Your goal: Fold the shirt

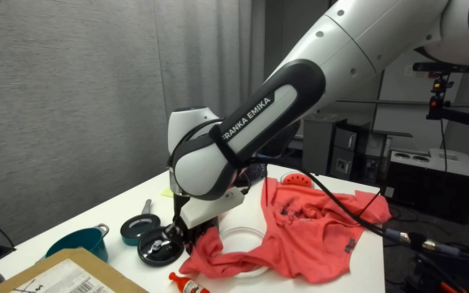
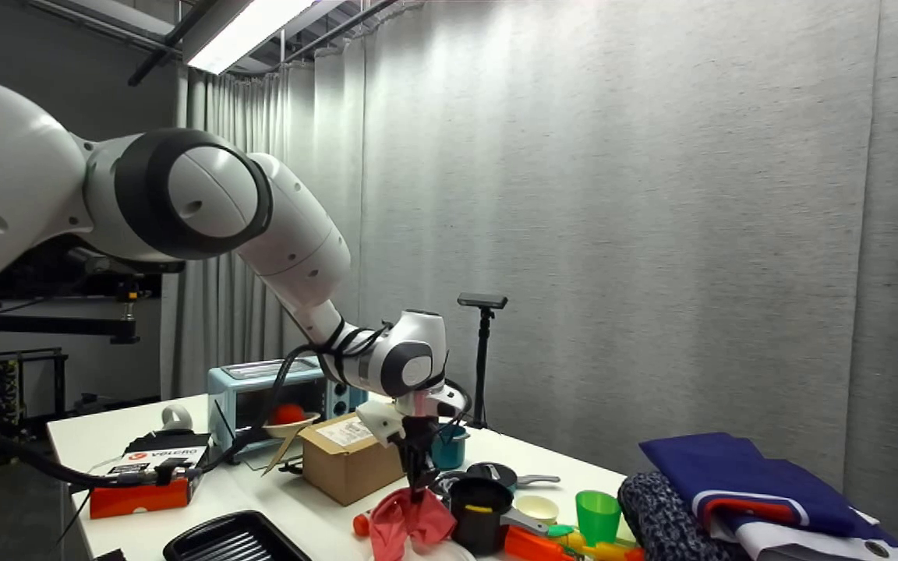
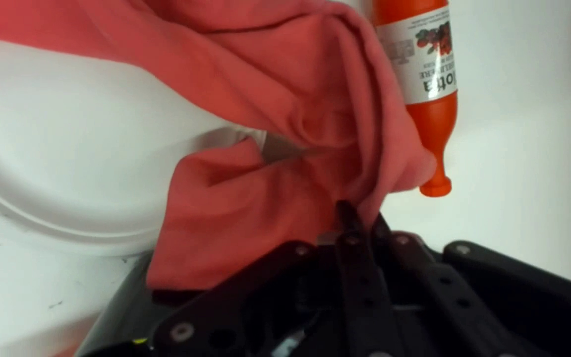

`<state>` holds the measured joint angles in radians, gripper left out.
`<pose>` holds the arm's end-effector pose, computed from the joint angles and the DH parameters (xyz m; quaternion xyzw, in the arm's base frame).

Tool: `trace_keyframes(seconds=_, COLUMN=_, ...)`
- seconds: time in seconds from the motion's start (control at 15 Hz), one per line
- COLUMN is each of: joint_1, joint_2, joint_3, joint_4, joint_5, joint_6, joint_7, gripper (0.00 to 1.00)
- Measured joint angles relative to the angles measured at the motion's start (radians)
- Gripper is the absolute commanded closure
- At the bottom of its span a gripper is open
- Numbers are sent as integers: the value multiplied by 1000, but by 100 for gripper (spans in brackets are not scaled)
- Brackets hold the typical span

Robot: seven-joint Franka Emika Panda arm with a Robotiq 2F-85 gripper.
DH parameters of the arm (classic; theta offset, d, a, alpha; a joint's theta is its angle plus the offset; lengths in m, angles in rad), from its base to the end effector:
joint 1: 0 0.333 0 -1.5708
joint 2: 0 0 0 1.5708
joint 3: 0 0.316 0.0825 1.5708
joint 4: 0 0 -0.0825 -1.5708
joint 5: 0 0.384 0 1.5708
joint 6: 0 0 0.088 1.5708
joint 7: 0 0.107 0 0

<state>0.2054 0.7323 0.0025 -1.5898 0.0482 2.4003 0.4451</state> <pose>0.6904 0.1458 0.2112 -0.9898 0.1356 -0.0313 0.0294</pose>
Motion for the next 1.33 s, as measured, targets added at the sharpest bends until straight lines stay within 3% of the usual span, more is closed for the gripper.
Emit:
trace_keyframes(seconds=0.4, joint_1=-71, joint_2=-150, joint_3=32, joint_4=-71, joint_5=12, joint_6=-123, joint_7=-196, gripper=99)
trace_keyframes(seconds=0.87, joint_1=-213, joint_2=-452, joint_3=23, joint_4=-324, joint_5=37, joint_6=-130, joint_7=-413, gripper=99)
trace_keyframes(seconds=1.07, joint_1=-277, joint_2=-584, joint_3=-12, joint_4=-441, joint_5=87, joint_6=-117, joint_7=-487, gripper=99)
trace_keyframes(seconds=1.33, joint_1=-353, joint_2=-718, joint_3=-110, joint_4=-573, joint_5=150, joint_6=-42, joint_7=-515, gripper=99)
